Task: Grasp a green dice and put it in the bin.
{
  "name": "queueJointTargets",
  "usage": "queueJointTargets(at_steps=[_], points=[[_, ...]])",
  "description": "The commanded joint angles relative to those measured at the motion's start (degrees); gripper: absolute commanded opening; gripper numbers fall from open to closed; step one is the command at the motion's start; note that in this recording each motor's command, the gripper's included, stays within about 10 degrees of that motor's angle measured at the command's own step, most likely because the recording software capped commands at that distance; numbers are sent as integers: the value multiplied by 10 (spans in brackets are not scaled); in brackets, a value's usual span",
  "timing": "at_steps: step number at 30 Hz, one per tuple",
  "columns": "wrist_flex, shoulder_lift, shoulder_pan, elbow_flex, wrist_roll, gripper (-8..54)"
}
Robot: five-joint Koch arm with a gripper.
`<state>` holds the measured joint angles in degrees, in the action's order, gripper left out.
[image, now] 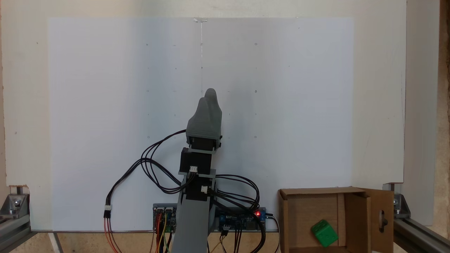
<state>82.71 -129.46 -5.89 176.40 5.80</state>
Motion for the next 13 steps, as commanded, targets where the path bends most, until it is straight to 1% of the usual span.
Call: queueJointTargets(at_steps=[1,13], points=[[-1,-58,-1,29,-20,445],[-6,-58,-3,29,-20,445]])
